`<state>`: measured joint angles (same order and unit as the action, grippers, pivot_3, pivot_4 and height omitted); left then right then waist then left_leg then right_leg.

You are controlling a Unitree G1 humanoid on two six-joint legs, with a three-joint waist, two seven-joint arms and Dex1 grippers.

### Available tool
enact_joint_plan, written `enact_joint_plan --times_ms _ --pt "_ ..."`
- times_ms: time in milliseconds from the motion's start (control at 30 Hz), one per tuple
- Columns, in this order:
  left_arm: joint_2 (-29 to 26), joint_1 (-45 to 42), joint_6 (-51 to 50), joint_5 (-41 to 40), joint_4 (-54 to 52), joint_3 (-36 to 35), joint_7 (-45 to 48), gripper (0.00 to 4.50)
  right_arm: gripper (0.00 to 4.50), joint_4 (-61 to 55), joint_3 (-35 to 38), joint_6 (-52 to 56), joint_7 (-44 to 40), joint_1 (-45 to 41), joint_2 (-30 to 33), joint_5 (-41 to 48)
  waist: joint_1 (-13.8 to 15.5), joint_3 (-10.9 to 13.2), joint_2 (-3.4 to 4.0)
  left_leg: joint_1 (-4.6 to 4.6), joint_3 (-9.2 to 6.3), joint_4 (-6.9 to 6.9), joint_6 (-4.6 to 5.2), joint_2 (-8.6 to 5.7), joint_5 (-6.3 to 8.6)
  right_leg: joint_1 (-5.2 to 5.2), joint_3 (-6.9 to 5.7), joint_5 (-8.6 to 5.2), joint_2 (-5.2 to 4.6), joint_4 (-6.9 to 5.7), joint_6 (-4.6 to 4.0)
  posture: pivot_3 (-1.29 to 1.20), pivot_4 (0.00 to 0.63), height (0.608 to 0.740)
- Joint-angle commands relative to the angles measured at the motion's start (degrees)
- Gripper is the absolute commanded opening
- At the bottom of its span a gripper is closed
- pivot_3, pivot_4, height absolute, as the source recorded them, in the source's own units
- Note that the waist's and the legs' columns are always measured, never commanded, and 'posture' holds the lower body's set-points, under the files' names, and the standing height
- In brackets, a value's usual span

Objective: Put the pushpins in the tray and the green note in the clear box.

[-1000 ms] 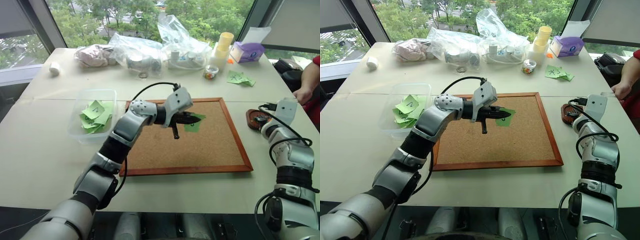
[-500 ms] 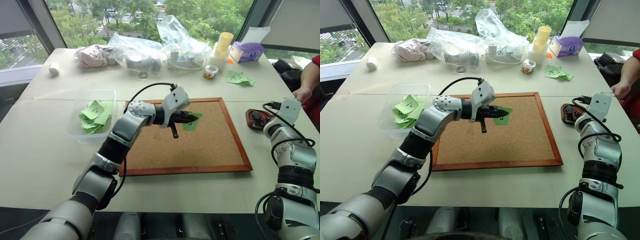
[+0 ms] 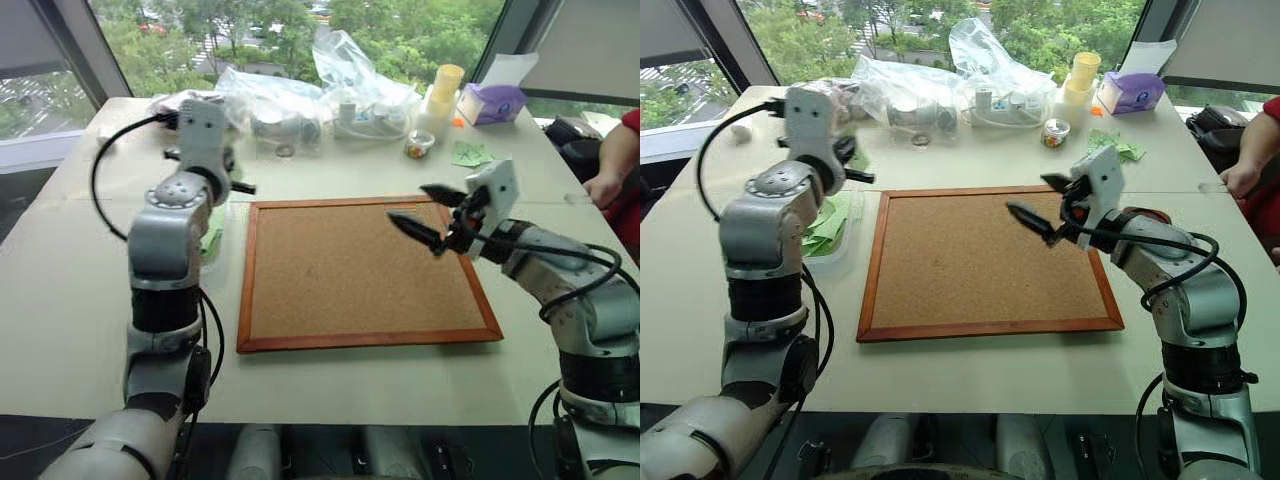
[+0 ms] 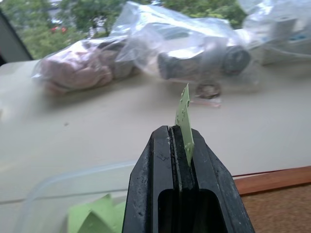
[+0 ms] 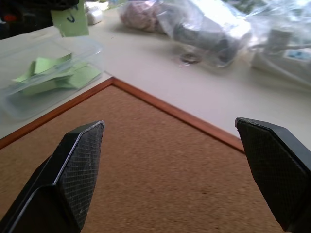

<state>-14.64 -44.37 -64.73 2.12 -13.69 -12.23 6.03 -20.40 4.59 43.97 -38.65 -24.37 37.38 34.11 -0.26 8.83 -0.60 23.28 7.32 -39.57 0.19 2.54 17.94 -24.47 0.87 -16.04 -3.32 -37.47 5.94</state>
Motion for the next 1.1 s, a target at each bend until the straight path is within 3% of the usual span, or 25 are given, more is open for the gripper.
enact_joint_plan --times_ms 33,167,267,500,633,867,967,1100 --pt "-1.62 2.07 -6.0 1.57 -5.61 -1.49 -2.52 0.0 4.45 -4.19 -3.55 1.74 -4.82 -0.27 1.92 1.99 0.54 0.0 -0.04 0.06 -0.03 -0.1 0.05 -0.01 0.03 0.0 -0.04 0.0 -0.01 0.0 0.0 0.0 0.15 0.735" --pt "-0.51 4.61 -8.64 1.12 -5.06 -4.79 -4.42 0.0 4.45 -2.89 -5.69 0.86 -5.78 -1.29 1.61 0.4 0.93 0.01 -0.07 0.08 -0.04 -0.31 0.15 -0.06 0.09 0.06 -0.05 0.01 -0.08 -0.07 0.01 0.0 0.15 0.735" --pt "3.67 5.35 -11.33 0.27 -4.73 -9.68 -6.49 0.97 4.5 -2.41 -6.03 0.7 -6.04 -1.71 1.56 0.04 0.93 -0.01 -0.1 0.08 -0.04 -0.43 0.17 -0.07 0.1 0.07 -0.05 0.01 -0.1 -0.17 0.02 0.0 0.15 0.735" --pt "5.97 5.45 -9.61 -0.49 -5.73 -13.59 -8.73 4.47 4.5 -2.95 -5.18 1.07 -6.65 -1.13 2.34 -0.22 0.8 0.03 -0.21 0.06 -0.05 -0.44 0.17 -0.07 0.11 0.05 -0.05 0.01 -0.12 -0.27 0.02 0.0 0.15 0.735" --pt "3.05 6.48 -5.47 -1.16 -8.05 -11.75 -7.22 4.47 4.5 -3.46 -3.93 1.69 -6.4 -0.33 2.87 0.46 0.64 0.07 -0.27 0.05 -0.04 -0.44 0.16 -0.06 0.11 0.04 -0.05 0.01 -0.13 -0.31 0.02 0.0 0.15 0.735" --pt "-2.5 5.7 -6.87 -4.16 -11.28 -10.69 -3.29 4.47 4.5 -4.07 2.24 4.44 -4.95 0.93 3.71 3.63 0.79 0.06 -0.29 0.04 -0.03 -0.44 0.16 -0.1 0.11 0.03 -0.05 0.01 -0.2 -0.37 0.01 0.0 0.15 0.735" --pt "-4.54 2.62 -8.19 -11.95 -12.05 -10.19 5.21 4.47 4.5 -3.21 6.53 6.02 -4.59 2.53 5.71 4.76 1.01 0.07 -0.35 0.04 -0.03 -0.44 0.16 -0.11 0.11 0.03 -0.07 0.01 -0.21 -0.37 0.01 0.0 0.15 0.735" --pt "-4.43 2.36 -12.57 -25.98 -13.76 -14.6 17.5 4.47 4.5 -1.48 11.76 7.52 -2.57 6.44 7.03 4.95 0.88 0.04 -0.4 0.06 -0.04 -0.45 0.2 -0.16 0.13 0.05 -0.09 0.01 -0.26 -0.35 0.01 0.0 0.15 0.735"
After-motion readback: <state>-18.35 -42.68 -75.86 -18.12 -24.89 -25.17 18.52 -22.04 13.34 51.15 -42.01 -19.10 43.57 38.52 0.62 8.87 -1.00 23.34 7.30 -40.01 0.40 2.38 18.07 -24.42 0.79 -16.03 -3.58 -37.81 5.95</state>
